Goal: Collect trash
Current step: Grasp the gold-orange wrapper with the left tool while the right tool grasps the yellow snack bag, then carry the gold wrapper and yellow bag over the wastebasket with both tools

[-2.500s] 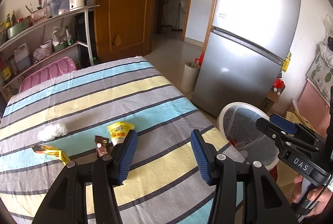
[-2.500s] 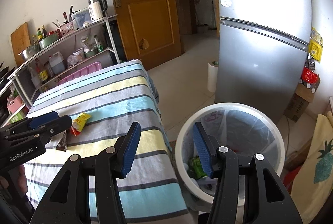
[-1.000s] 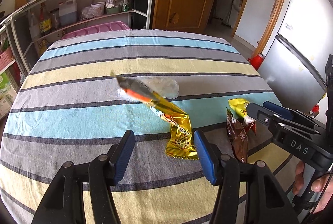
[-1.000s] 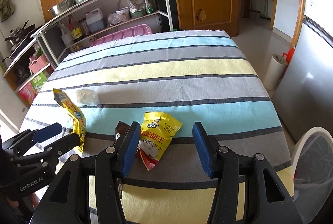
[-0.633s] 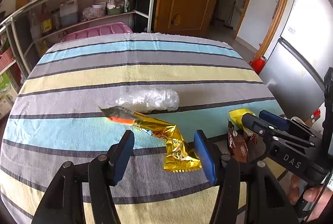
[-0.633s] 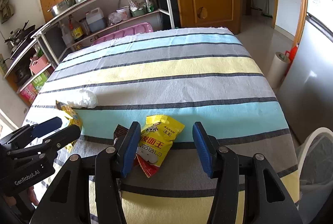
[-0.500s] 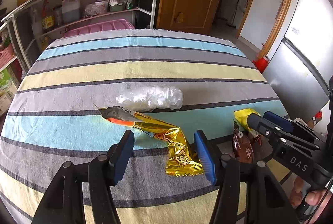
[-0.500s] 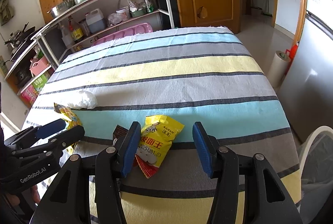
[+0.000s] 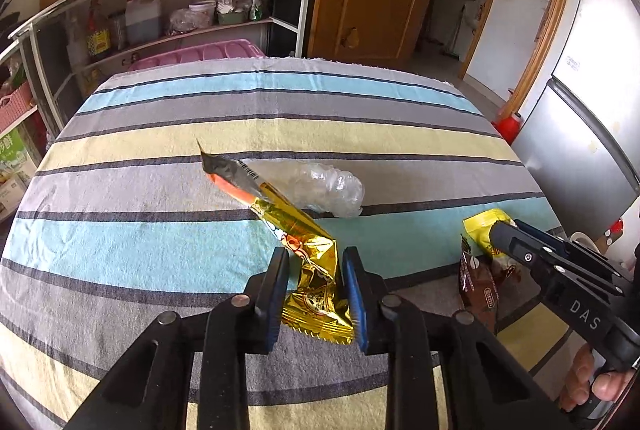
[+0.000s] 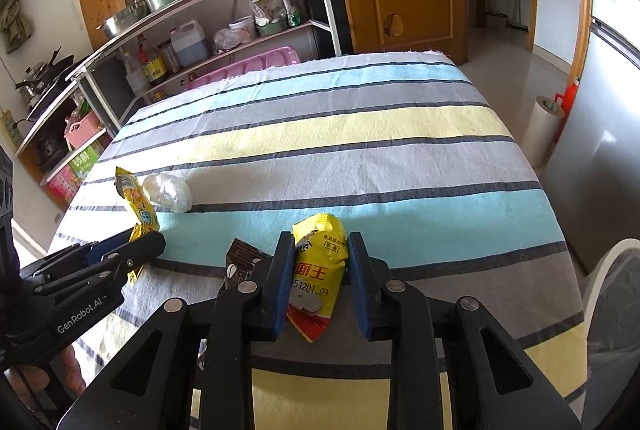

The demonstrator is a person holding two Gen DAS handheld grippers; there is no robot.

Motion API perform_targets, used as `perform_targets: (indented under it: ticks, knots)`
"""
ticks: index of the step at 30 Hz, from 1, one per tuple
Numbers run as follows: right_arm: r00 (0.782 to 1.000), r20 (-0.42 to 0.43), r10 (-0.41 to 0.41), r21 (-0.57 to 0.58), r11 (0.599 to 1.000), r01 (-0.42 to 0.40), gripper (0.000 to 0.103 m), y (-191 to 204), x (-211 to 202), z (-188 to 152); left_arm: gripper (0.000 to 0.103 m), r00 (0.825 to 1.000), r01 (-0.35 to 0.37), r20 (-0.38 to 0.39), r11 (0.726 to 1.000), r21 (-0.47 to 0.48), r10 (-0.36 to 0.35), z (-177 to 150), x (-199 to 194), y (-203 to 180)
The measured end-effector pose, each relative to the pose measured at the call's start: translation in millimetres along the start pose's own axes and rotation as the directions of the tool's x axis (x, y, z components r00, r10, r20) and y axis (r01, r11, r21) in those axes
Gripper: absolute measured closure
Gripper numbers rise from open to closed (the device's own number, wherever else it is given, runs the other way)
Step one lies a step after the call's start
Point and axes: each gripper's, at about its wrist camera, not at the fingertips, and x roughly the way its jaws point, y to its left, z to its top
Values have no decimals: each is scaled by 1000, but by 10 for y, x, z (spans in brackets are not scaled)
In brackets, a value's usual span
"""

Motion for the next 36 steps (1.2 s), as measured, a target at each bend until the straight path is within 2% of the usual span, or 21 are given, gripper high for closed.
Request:
perform_targets:
  ticks: [7,19,36]
  knots:
    - [1000,14,-22,-9,1000,22,78,13,-44,-23,85,1000,18,6,1000,-6,-18,-15,-51,2]
    - [998,59,-35,-2,999,35,81,5,-245,-73,86,999,-6,40,999,39,5,-36,-275,-115]
    - [986,153,-68,71,996,58,82,-298,-785,-192,86,992,92,69,986,142,-102,-64,-595,-646]
